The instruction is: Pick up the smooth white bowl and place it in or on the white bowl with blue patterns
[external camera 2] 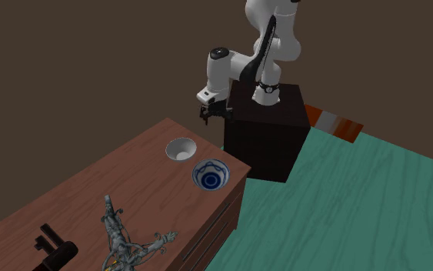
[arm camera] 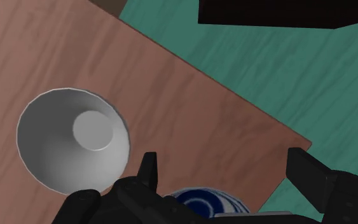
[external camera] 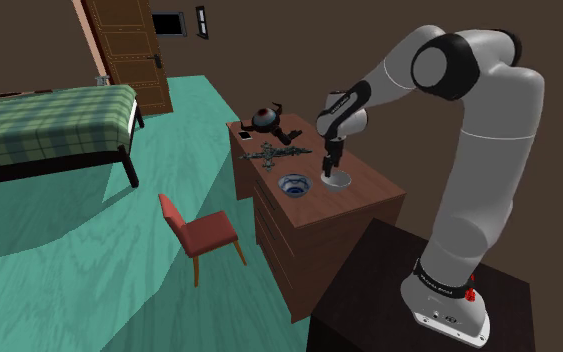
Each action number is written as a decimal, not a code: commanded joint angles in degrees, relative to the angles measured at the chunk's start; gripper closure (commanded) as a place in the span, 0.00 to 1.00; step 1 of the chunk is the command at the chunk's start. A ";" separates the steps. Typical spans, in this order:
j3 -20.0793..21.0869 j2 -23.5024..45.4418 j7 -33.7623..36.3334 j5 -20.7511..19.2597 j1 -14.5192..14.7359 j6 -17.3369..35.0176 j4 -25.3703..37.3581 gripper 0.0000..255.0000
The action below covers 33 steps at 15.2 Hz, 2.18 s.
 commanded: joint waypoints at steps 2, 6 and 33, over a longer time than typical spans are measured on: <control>0.11 6.99 -3.48 2.48 -1.87 1.07 5.44 0.00; 1.00 15.83 -7.10 4.98 -4.94 1.88 12.94 0.00; 3.09 28.85 -10.46 7.79 -9.12 5.42 22.06 1.00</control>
